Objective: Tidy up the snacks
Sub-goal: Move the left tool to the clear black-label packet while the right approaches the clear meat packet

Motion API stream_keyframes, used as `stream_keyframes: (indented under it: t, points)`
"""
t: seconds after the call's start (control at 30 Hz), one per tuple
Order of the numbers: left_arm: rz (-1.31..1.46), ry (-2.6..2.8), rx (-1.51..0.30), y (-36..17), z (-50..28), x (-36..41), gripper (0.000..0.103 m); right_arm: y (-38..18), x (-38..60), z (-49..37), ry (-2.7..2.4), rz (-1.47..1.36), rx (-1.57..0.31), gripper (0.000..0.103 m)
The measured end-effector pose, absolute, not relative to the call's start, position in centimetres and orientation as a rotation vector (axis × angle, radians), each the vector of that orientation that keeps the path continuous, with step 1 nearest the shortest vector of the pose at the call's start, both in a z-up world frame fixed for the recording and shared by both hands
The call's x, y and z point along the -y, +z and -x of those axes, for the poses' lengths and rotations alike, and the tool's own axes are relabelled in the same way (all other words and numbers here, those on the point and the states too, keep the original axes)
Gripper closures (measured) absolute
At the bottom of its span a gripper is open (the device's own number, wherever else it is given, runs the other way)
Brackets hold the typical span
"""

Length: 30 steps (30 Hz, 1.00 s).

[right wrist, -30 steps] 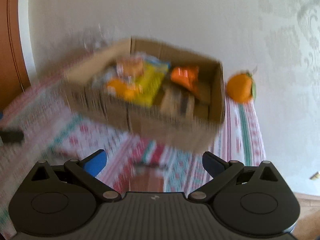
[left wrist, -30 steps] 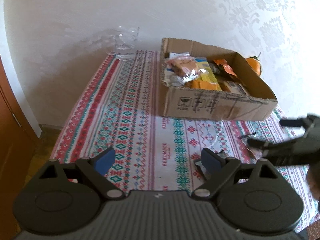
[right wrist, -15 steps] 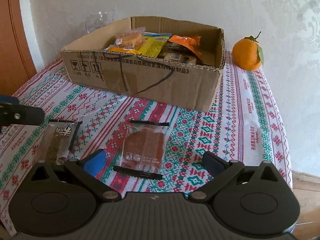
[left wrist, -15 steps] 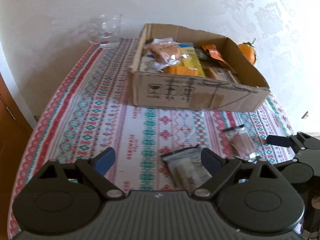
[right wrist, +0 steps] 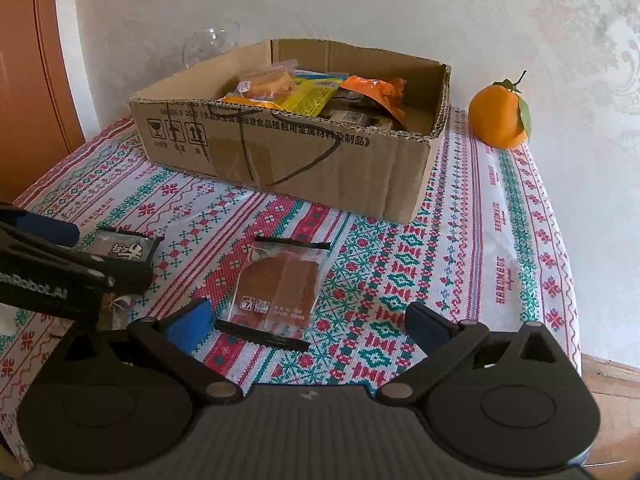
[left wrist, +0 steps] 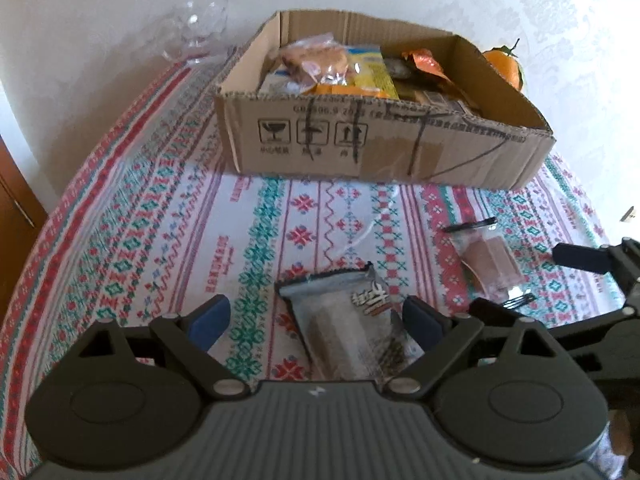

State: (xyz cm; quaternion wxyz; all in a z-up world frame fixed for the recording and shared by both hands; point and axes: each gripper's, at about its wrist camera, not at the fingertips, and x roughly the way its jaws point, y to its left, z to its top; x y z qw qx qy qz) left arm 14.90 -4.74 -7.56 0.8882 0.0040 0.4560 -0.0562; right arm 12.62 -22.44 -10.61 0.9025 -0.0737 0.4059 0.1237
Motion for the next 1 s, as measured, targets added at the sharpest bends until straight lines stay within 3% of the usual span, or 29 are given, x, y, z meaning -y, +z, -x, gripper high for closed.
stream_keyframes:
  t: [0.5,0.83,1.0]
  points:
    - [-0.016,-0.054,-0.942,-7.1,-14.4,-0.1,0.009,-10.6,22.4,-12.6,0.250,0.151,-0.837,0.000]
    - [-0.197,-0.081,-0.919,-7.1,-12.2,0.3,0.009,-10.6,22.3,-12.7,0.249,0.151,-0.838,0.000]
    - [-0.087,-0.070,-0.947,-7.3,-11.6,-2.2,0.009,-10.6,22.3,-12.6,0.248,0.150,-0.836,0.000]
